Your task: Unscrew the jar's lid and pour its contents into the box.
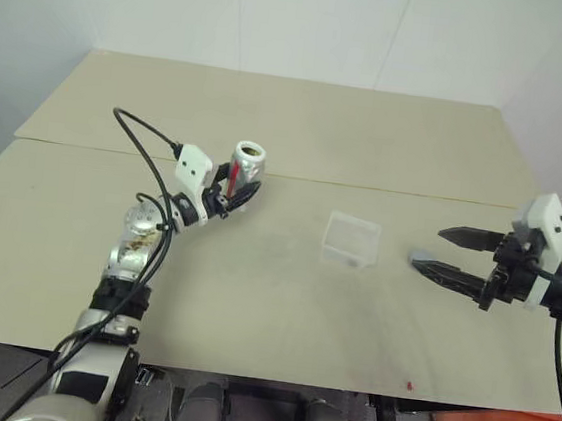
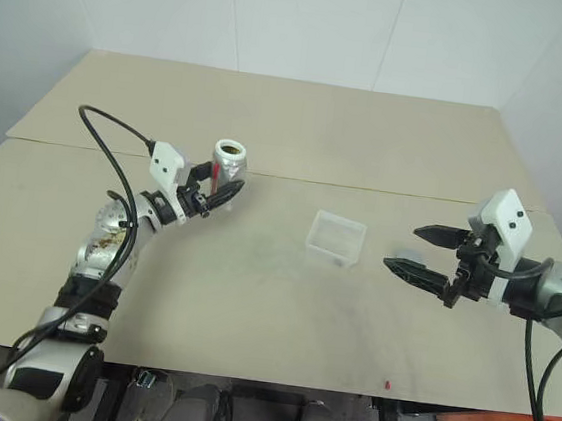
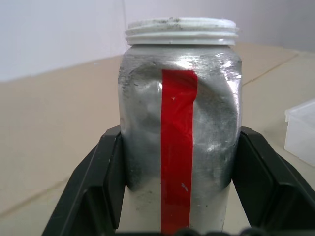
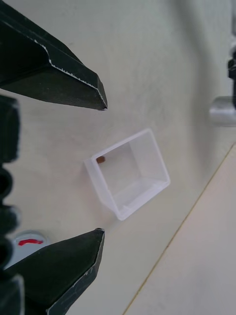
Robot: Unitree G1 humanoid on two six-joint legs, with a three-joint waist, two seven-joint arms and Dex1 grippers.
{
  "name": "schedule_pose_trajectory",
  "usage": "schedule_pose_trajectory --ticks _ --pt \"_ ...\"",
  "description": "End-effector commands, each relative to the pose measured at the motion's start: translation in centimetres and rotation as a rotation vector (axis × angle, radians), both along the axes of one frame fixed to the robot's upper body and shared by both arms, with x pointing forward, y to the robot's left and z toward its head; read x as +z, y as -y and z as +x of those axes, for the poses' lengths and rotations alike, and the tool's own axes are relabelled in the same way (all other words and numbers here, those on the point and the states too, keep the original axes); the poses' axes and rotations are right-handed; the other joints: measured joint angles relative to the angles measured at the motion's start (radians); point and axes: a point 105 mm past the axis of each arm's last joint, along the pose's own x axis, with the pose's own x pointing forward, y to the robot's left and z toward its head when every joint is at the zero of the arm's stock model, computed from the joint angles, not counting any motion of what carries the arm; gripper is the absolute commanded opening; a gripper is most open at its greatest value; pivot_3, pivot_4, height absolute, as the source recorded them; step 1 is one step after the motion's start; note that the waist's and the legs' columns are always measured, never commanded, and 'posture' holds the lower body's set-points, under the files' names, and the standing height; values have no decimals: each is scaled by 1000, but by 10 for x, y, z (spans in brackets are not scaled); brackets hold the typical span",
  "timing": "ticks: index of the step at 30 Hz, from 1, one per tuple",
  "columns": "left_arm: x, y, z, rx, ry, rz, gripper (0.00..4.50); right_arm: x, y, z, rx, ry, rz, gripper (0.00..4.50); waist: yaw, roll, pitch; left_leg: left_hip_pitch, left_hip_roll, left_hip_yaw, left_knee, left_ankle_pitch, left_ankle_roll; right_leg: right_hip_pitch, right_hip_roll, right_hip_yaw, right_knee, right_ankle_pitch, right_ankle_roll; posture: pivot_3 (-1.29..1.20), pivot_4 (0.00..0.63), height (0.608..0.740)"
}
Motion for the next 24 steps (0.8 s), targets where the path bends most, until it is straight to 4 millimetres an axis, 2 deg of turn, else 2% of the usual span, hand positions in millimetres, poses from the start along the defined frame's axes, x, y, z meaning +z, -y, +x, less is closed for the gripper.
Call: schedule_pose_trajectory --ticks 1,6,8,11,13,19,24 --pt "11 10 -8 19 44 -93 2705 10 -6 -3 21 54 3 4443 0 0 0 0 0 0 0 0 0 0 0 0 0 0 0 0 150 740" --pt "2 21 -11 72 105 -155 2705 10 -8 -5 20 55 8 4443 0 0 0 1 0 0 0 0 0 1 0 0 -1 0 0 0 150 740" --pt "-5 26 -11 85 125 -159 2705 10 -9 -6 22 56 8 4443 1 0 0 2 0 0 0 -4 6 2 0 0 -2 0 0 0 150 740" --pt "-14 32 -9 94 124 -166 2705 9 -11 -8 27 57 7 4443 1 0 0 12 0 0 -2 -6 10 12 0 0 -5 0 0 0 150 740" --pt "-17 33 -8 95 133 -165 2705 9 -11 -9 31 57 5 4443 0 0 0 13 0 0 -2 -6 10 14 0 0 -12 0 0 0 150 740" --pt "-31 37 -10 72 111 -114 2705 9 -12 -11 34 61 0 4443 1 0 0 12 0 0 -3 -6 10 14 0 0 -13 0 0 0 150 740" --pt "-42 38 -16 47 67 -77 4335 8 -12 -12 34 61 -4 4500 1 1 0 13 0 0 -2 -6 11 14 0 0 -13 0 0 0 150 740"
